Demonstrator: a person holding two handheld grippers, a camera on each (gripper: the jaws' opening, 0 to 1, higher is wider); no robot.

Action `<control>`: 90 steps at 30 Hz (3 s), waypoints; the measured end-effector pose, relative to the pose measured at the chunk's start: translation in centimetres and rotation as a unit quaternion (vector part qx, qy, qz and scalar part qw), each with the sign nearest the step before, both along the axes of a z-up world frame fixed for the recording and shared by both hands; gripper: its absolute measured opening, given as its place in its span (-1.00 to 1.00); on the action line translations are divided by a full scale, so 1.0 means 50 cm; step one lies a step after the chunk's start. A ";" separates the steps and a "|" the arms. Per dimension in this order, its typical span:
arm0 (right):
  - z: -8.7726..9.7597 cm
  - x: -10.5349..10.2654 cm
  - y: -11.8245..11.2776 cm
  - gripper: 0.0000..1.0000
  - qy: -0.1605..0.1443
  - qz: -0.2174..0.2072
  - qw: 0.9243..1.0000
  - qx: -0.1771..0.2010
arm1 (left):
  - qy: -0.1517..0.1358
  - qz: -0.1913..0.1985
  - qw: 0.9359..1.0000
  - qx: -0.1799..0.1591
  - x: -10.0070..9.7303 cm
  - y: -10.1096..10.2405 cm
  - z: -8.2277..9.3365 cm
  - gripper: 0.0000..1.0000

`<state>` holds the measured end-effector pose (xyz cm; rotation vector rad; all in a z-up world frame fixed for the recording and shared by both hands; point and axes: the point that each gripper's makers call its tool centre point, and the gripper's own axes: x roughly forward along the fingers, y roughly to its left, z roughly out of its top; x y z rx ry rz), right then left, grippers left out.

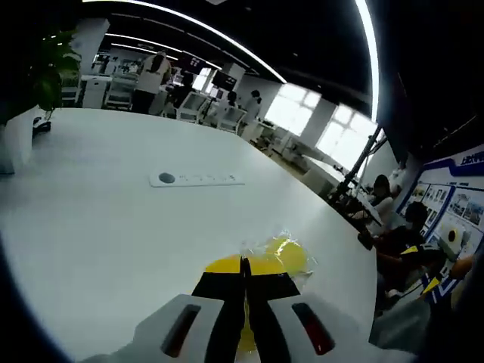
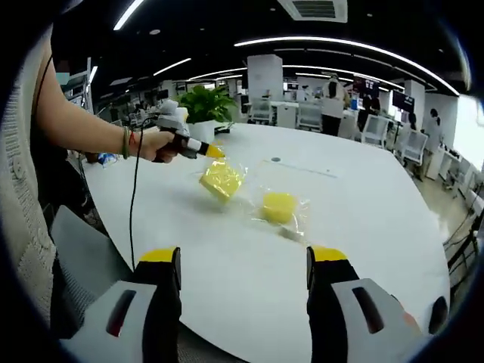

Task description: Compare the silicone blocks by pressing each to a similar depth, holding the contact briefly, and releasing to observe deformation and rebound differences across the visible hardness samples.

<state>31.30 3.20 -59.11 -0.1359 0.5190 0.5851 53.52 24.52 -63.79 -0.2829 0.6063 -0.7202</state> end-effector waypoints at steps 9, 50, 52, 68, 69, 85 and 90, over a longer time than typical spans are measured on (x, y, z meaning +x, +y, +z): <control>0.009 -0.003 -0.016 0.22 0.004 -0.017 1.000 -0.008 | 0.029 0.017 0.999 0.021 0.031 0.038 -0.075 -1.00; -0.030 -0.031 0.015 0.12 0.042 -0.013 0.999 0.005 | -0.017 -0.018 0.996 0.086 0.036 0.100 -0.103 -0.40; -0.029 -0.034 0.018 0.11 0.040 -0.008 0.999 0.006 | -0.039 -0.018 0.994 0.101 0.029 0.102 -0.086 -0.40; -0.011 -0.033 0.023 0.09 0.011 0.027 0.999 0.012 | -0.088 -0.018 0.987 0.133 -0.074 0.113 -0.007 -0.20; -0.008 -0.033 0.025 0.09 0.009 0.031 0.999 0.013 | -0.089 -0.020 0.986 0.137 -0.088 0.113 -0.003 -0.19; -0.007 -0.038 0.030 -0.03 0.007 0.061 0.998 0.011 | -0.149 -0.002 0.973 0.178 -0.257 0.108 0.062 0.11; -0.009 -0.044 0.035 0.02 0.002 0.060 0.998 0.027 | -0.147 0.022 0.974 0.170 -0.312 0.105 0.071 0.09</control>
